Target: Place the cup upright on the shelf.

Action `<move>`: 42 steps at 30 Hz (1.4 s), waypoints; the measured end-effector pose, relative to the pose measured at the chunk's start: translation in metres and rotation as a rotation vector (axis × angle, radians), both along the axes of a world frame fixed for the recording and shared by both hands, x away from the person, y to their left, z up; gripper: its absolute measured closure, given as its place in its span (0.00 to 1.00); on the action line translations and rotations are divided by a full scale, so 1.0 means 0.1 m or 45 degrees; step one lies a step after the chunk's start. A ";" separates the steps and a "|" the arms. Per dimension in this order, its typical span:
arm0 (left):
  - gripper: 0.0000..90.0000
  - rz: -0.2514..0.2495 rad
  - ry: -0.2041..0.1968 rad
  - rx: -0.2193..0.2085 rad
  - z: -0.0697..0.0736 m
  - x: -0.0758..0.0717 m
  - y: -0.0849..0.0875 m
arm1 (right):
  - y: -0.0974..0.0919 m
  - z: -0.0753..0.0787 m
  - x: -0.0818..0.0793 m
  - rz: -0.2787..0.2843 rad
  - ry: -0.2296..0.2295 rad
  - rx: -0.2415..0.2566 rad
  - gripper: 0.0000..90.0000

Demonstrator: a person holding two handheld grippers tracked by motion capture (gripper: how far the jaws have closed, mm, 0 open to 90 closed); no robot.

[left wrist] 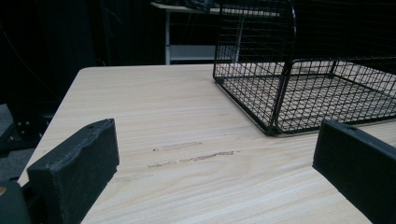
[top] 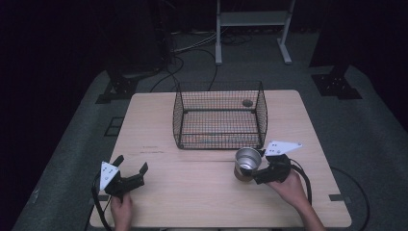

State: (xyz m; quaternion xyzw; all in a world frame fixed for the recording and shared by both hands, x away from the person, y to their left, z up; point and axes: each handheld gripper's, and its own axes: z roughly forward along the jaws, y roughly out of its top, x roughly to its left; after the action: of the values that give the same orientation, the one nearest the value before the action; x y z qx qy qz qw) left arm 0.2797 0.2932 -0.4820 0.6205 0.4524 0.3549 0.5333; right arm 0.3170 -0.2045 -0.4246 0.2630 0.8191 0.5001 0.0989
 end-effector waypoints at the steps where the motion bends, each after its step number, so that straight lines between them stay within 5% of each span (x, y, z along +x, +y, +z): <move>1: 0.00 0.000 0.000 0.000 0.00 0.00 0.00 | 0.00 0.00 0.00 0.000 0.000 0.000 0.20; 34: 0.00 0.009 0.005 0.029 0.00 0.01 -0.03 | 0.01 0.64 0.46 0.052 0.022 0.086 0.20; 42: 0.00 0.008 0.008 0.030 0.00 0.02 -0.03 | 0.06 0.73 0.53 0.058 0.018 0.064 0.20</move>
State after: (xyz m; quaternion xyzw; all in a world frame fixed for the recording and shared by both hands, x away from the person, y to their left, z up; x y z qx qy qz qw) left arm 0.2816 0.2900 -0.4822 0.6264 0.4517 0.3600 0.5234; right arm 0.3705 -0.1982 -0.3513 0.2502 0.8127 0.5208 0.0748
